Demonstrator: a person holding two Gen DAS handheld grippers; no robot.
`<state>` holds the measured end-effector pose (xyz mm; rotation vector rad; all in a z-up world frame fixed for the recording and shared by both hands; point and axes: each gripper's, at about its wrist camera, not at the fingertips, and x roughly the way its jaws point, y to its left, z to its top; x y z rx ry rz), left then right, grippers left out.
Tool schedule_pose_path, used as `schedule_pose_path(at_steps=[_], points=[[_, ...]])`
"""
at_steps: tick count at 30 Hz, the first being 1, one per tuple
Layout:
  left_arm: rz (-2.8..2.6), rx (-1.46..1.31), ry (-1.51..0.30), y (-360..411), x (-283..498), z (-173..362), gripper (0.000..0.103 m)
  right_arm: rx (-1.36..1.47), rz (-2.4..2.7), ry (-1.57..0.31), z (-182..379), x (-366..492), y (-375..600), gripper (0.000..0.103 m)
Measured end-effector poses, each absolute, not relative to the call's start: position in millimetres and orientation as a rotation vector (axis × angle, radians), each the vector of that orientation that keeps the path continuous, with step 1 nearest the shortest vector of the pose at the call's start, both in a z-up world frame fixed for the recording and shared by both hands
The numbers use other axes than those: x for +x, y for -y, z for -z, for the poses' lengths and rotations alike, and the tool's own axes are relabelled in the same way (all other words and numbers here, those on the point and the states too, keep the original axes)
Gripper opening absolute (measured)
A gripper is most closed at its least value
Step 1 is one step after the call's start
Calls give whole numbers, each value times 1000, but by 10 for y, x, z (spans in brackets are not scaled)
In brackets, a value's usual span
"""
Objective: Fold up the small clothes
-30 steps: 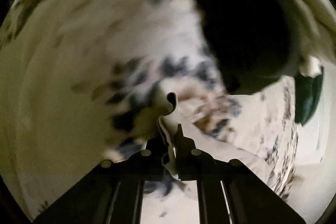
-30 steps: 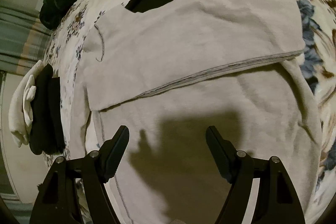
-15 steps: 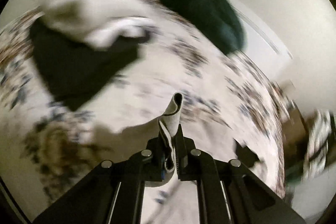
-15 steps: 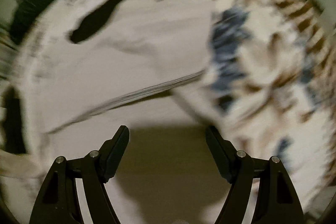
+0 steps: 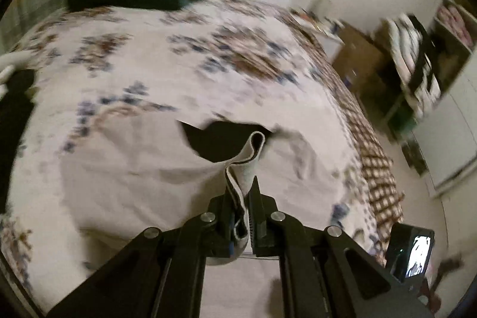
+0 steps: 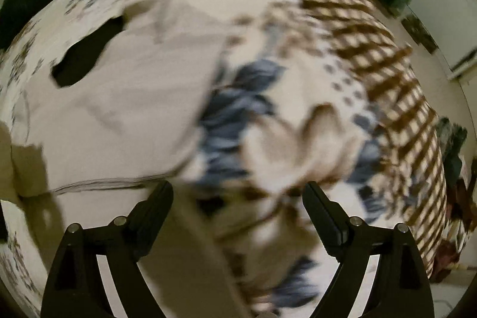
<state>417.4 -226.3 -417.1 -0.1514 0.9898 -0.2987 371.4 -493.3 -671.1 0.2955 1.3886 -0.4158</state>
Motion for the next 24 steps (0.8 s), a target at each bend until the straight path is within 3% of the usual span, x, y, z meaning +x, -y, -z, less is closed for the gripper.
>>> schedule_pose_path(at_steps=[10, 18, 19, 20, 21, 22, 24], points=[[423, -82, -1120, 3385, 4147, 4666, 5, 458, 556, -1425, 6920, 3250, 5852, 90], [416, -80, -1238, 3629, 4218, 4991, 9, 500, 566, -1394, 6961, 3158, 5979, 90], [428, -92, -1247, 3607, 4218, 4963, 22, 525, 555, -1375, 6922, 3133, 5990, 90], [436, -94, -1247, 3580, 4211, 4905, 50, 552, 534, -1348, 6866, 3112, 5998, 90], [446, -103, -1245, 3545, 4206, 4856, 68, 570, 519, -1333, 6819, 3120, 5986, 90], [466, -133, -1235, 3466, 4201, 4767, 93, 593, 503, -1315, 6764, 3096, 6029, 90], [477, -173, -1202, 3268, 4190, 4592, 94, 640, 472, -1287, 6660, 3063, 6147, 90]])
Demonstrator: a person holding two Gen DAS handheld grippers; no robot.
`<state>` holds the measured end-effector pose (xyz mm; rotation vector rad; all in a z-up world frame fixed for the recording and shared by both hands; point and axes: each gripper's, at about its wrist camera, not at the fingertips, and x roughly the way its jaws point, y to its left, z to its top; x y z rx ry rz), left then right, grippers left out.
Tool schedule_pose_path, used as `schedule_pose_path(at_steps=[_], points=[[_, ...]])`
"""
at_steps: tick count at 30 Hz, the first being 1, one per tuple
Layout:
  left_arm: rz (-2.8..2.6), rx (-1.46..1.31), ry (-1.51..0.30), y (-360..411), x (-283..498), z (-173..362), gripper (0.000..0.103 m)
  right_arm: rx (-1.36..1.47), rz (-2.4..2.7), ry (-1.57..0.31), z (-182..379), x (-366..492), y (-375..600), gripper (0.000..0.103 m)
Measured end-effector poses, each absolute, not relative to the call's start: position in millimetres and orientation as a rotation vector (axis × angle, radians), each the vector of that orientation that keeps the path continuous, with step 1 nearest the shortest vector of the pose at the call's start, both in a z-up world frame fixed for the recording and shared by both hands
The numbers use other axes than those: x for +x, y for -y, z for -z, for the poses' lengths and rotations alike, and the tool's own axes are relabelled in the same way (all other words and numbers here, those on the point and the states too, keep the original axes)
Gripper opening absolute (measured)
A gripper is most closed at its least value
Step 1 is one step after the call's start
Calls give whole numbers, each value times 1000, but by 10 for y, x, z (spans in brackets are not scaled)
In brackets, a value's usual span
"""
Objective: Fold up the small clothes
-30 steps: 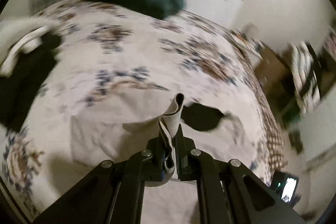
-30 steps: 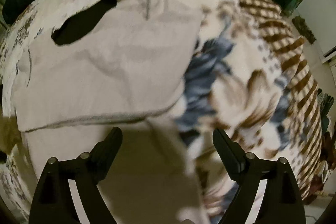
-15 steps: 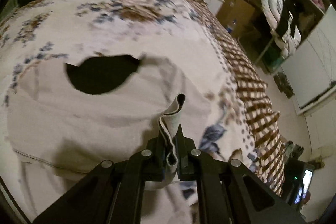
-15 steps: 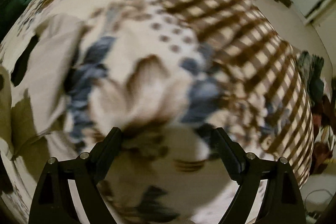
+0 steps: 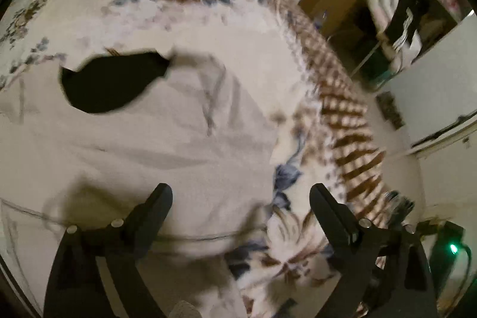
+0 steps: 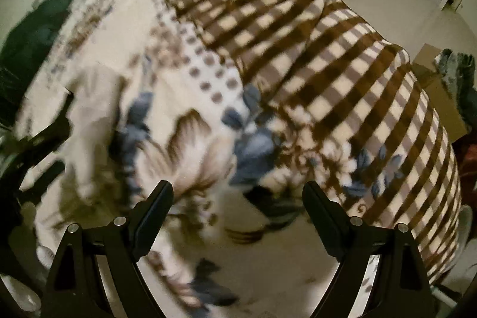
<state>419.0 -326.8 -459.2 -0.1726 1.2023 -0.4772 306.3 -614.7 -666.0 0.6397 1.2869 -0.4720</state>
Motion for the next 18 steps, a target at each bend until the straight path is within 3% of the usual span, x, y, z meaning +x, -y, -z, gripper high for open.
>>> schedule_pose_path(at_steps=[5, 9, 12, 14, 15, 16, 18], points=[[308, -193, -1128, 2376, 4309, 4301, 94, 849, 281, -1218, 6458, 3250, 6123, 90], [135, -156, -1156, 1734, 4514, 4545, 94, 888, 153, -1219, 6450, 3676, 5829, 90], [41, -104, -1204, 1444, 4639, 4868, 94, 855, 99, -1271, 6583, 3997, 5558, 72], [5, -54, -1240, 1368, 4673, 5075, 94, 848, 99, -1322, 6748, 4099, 5439, 52], [-19, -32, -1268, 1300, 4685, 5209, 94, 843, 100, -1360, 6870, 4156, 5402, 31], [-21, -34, -1286, 1245, 4683, 5294, 94, 823, 113, -1387, 6963, 4177, 5390, 26], [-27, -64, -1313, 1115, 4667, 5408, 97, 779, 130, -1411, 7076, 4223, 5371, 25]])
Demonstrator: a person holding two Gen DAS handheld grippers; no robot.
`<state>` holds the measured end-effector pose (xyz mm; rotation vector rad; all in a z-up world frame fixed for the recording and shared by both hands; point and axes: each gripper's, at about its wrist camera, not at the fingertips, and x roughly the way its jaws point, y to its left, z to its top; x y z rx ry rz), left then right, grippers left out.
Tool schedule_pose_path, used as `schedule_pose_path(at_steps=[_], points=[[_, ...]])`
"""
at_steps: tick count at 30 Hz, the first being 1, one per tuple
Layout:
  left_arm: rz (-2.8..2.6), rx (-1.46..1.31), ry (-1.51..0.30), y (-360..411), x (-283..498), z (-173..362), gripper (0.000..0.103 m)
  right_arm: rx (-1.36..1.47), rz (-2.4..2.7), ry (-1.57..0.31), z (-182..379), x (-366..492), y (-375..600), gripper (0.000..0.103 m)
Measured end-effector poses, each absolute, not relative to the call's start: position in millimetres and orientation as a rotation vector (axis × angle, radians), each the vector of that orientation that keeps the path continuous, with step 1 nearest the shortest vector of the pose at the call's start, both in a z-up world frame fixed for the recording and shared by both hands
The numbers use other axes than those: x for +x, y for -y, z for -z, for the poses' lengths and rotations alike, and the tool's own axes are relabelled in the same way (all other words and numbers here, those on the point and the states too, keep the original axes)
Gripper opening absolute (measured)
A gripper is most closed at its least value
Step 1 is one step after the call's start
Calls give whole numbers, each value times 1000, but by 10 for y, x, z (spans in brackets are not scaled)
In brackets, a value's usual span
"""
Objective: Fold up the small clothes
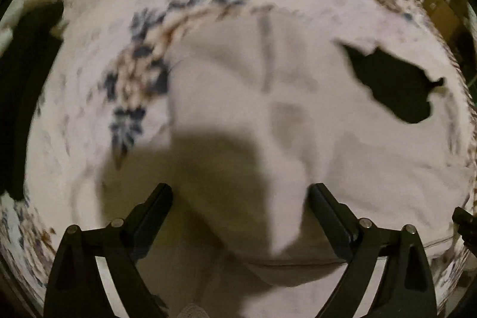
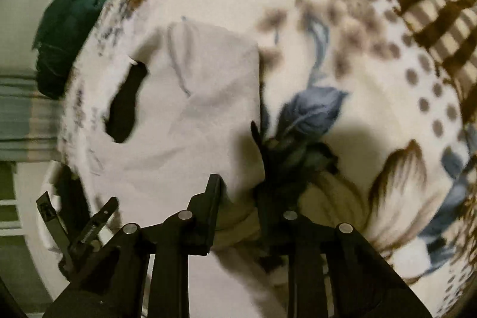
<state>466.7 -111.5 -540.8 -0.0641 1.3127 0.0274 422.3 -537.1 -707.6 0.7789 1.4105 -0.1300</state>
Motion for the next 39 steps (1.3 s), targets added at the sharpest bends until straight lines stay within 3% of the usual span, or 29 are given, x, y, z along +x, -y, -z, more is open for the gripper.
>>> schedule_pose_path(at_steps=[3, 6, 9, 14, 20, 27, 28, 29, 30, 31, 33, 39], points=[[-12, -102, -1306, 982, 4622, 5437, 97, 718, 137, -1424, 7145, 4223, 5345, 22], [6, -118, -1306, 935, 4563, 5340, 97, 690, 129, -1433, 7107, 4264, 5308, 25], [75, -142, -1283, 811, 4325, 5089, 97, 734, 77, -1424, 6932, 4207, 5267, 68], [119, -152, -1337, 489, 3647, 4893, 97, 767, 28, -1428, 6682, 3578, 5253, 70], [142, -198, -1532, 230, 2649, 5193, 96, 865, 47, -1554, 6842, 2401, 5171, 70], [146, -293, -1574, 242, 2121, 5488, 93, 1017, 18, -1596, 7184, 1578, 4996, 70], [153, -311, -1563, 250, 2113, 5493, 83, 1047, 16, -1586, 7227, 1524, 4980, 70], [155, -314, -1553, 267, 2108, 5487, 56, 1066, 16, -1573, 7255, 1470, 4990, 70], [152, -294, -1545, 293, 2104, 5472, 37, 1077, 18, -1554, 7262, 1430, 4982, 63], [165, -281, -1537, 325, 2096, 5455, 10, 1080, 22, -1537, 7268, 1424, 4942, 37], [214, -263, -1501, 399, 2074, 5384, 6, 1071, 38, -1550, 7308, 1525, 4829, 8], [218, -278, -1452, 403, 1934, 5245, 5, 1055, 78, -1529, 7153, 1400, 4832, 7]])
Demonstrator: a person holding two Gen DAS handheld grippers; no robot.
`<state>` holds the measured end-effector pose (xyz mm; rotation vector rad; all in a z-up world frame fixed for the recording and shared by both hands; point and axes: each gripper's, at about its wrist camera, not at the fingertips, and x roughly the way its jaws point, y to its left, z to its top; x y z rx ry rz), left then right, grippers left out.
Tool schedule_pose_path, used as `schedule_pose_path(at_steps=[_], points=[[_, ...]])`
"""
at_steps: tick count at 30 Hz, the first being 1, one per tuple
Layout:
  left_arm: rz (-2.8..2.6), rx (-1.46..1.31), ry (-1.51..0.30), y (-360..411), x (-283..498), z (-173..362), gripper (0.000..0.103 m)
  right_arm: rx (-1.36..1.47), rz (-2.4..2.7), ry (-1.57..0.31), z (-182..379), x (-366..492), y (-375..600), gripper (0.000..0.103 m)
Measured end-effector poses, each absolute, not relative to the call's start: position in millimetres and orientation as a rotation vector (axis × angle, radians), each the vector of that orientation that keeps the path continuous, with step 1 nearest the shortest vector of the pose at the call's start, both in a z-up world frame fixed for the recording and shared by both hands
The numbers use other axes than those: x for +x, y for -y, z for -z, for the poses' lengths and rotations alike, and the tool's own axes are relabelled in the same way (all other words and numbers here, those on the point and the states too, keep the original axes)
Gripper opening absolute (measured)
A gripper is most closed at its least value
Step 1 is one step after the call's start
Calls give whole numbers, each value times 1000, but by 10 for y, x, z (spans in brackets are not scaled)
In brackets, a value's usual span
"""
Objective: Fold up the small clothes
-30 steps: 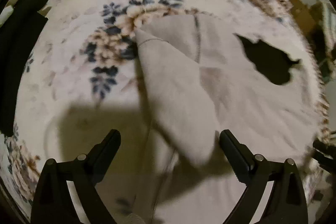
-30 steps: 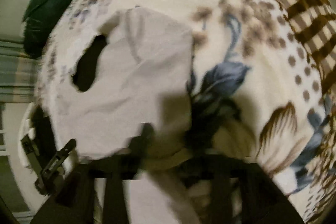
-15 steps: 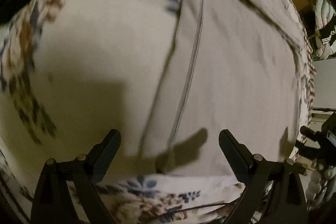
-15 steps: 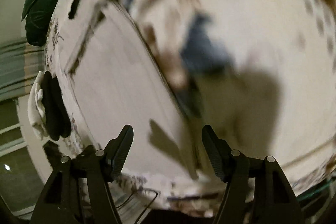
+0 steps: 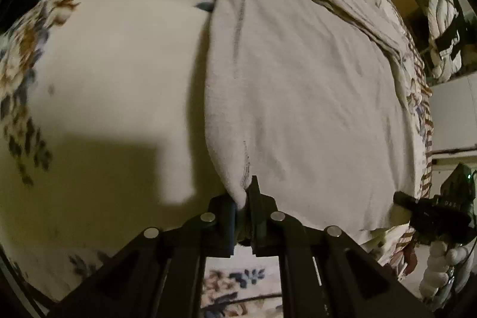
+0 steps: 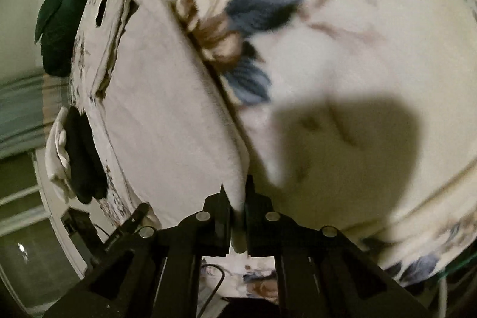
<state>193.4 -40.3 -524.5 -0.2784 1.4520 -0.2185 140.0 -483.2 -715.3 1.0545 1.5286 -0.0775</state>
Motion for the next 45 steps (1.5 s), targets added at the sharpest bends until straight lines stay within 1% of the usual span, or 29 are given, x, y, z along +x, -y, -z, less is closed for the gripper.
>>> schedule_pose_path(at_steps=[6, 11, 15, 23, 29, 36, 41, 45], points=[[213, -294, -1432, 202, 1767, 5043, 4, 1047, 93, -1536, 6924, 1151, 4954, 6], [246, -319, -1461, 260, 1699, 4996, 4, 1013, 95, -1568, 6834, 1059, 4994, 6], [222, -430, -1454, 201, 1870, 4870, 4, 1062, 71, -1535, 6717, 1176, 5060, 6], [217, -429, -1378, 246, 2200, 4555, 4, 1018, 19, -1476, 6343, 1486, 5049, 6], [207, -517, -1318, 299, 2654, 4385, 4, 1046, -13, -1370, 6056, 1960, 5142, 6], [228, -579, -1222, 369, 3421, 4185, 4, 1047, -42, -1240, 5754, 2788, 5224, 6], [225, -655, -1221, 366, 4042, 4243, 5, 1130, -28, -1186, 5775, 3362, 5392, 6], [213, -656, -1239, 430, 4535, 4423, 5, 1168, 12, -1178, 5981, 3827, 5461, 6]])
